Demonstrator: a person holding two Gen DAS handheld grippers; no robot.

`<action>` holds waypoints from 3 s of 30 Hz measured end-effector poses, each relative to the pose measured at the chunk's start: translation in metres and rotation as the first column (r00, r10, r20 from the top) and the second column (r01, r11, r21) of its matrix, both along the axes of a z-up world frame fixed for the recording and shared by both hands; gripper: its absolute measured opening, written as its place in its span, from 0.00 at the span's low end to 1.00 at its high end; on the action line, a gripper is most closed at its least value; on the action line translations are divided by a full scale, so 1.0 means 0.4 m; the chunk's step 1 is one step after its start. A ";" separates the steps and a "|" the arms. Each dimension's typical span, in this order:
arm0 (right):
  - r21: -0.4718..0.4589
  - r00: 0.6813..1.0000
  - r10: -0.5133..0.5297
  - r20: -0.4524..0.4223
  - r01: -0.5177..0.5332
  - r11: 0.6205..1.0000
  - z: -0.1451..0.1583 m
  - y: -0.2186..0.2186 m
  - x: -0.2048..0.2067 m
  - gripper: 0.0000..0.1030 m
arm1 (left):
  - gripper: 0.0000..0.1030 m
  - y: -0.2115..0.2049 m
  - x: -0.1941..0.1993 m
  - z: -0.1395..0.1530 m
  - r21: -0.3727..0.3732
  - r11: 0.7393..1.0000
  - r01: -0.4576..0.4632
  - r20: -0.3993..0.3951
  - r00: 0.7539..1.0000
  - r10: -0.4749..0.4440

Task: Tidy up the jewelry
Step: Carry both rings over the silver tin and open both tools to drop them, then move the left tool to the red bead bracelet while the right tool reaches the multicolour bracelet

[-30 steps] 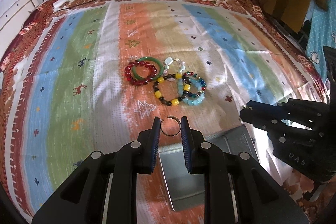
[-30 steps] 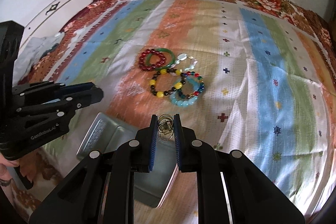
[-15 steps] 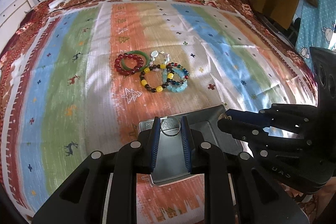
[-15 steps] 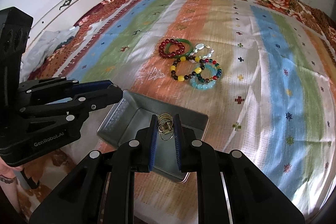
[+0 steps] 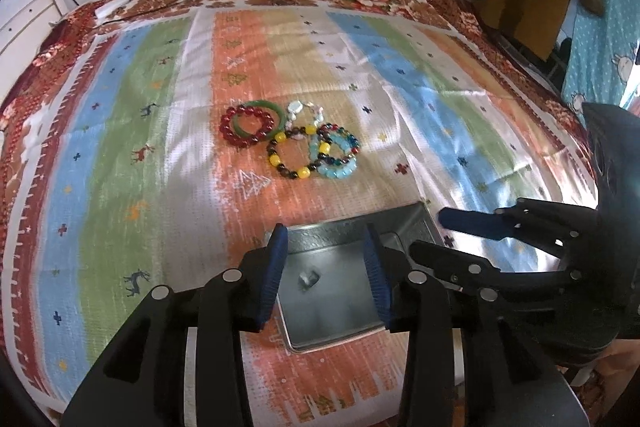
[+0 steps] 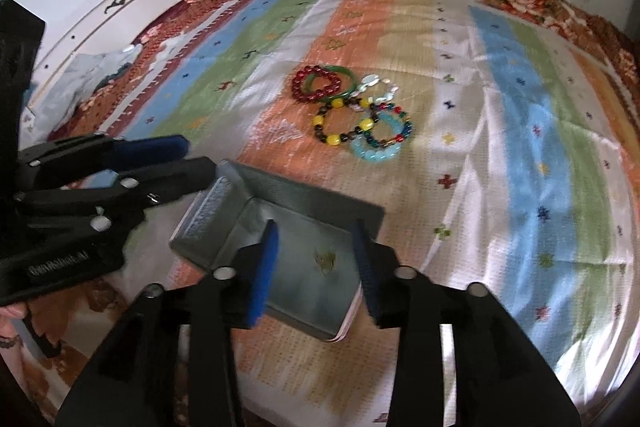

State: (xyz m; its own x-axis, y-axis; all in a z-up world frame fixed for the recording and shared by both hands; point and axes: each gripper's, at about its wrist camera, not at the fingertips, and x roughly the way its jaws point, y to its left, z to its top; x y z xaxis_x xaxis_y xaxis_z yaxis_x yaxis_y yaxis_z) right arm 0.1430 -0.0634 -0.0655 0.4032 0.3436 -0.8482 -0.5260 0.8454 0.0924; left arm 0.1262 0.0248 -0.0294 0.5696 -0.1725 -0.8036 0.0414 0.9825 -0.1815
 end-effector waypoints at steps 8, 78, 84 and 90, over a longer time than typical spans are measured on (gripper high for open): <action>0.005 1.000 -0.023 0.006 0.023 1.000 0.002 -0.013 0.018 0.46 | 0.45 0.023 0.012 0.004 0.007 0.999 -0.032 -0.001 0.999 0.032; -0.068 0.977 -0.209 -0.035 0.207 0.976 -0.123 -0.005 0.413 0.60 | 0.61 0.243 0.395 -0.173 0.062 0.967 -0.246 -0.143 0.957 0.252; -0.101 0.981 -0.190 -0.048 0.185 0.978 -0.152 0.013 0.435 0.60 | 0.59 0.239 0.430 -0.193 0.081 0.969 -0.233 -0.148 0.959 0.243; -0.088 0.979 -0.197 -0.058 0.192 0.977 -0.160 0.012 0.458 0.60 | 0.50 0.242 0.465 -0.220 0.104 0.968 -0.229 -0.167 0.955 0.244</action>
